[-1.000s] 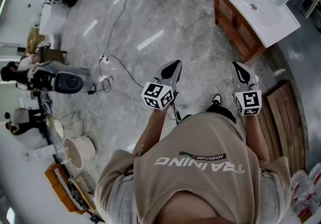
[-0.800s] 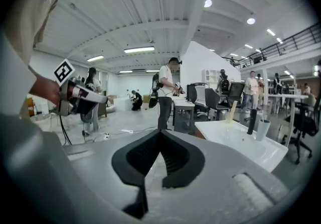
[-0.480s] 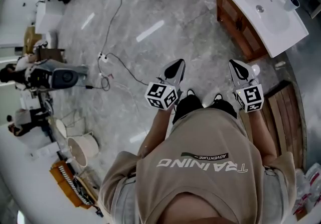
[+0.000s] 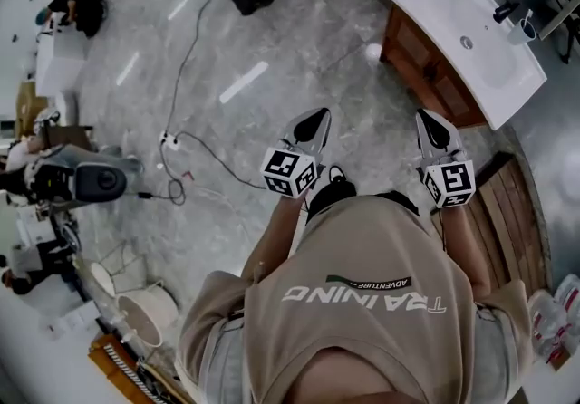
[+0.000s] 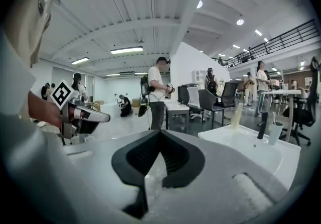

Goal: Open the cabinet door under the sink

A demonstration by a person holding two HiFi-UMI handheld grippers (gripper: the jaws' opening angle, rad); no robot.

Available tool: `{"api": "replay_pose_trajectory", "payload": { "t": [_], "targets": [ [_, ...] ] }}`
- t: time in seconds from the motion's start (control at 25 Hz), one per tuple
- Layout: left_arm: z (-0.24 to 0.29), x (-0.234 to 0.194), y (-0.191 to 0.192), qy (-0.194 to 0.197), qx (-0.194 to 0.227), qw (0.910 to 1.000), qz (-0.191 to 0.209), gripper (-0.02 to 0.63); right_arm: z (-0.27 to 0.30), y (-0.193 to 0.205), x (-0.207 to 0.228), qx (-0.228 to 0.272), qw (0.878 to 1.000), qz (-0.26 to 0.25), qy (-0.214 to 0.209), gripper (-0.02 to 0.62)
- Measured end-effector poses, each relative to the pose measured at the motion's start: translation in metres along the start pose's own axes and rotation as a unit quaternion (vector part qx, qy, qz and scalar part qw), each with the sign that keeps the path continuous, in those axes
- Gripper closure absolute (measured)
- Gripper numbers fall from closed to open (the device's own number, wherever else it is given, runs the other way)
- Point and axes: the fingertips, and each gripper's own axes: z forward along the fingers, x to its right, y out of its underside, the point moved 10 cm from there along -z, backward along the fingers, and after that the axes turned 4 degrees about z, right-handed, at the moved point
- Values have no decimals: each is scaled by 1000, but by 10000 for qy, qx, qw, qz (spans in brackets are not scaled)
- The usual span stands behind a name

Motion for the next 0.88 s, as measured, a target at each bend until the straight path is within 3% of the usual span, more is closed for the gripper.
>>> {"api": "replay_pose_trajectory", "payload": {
  "t": [0.16,0.44,0.68,0.88],
  "targets": [
    [6,-44,-6,230,77,9997,88,591,26,-7,-17,-90,9992,-65,377,594],
    [-4,-116,-6,207,84,9995,-234,591,49,-7,-53,-319,9960,-62,828,594],
    [-6,-138,10,264,119,9989,-359,591,59,-11,-60,-458,9941,-221,961,594],
    [-1,-129,10,382,153,9983,-419,591,61,-14,-54,-529,9931,-304,1000,594]
  ]
}}
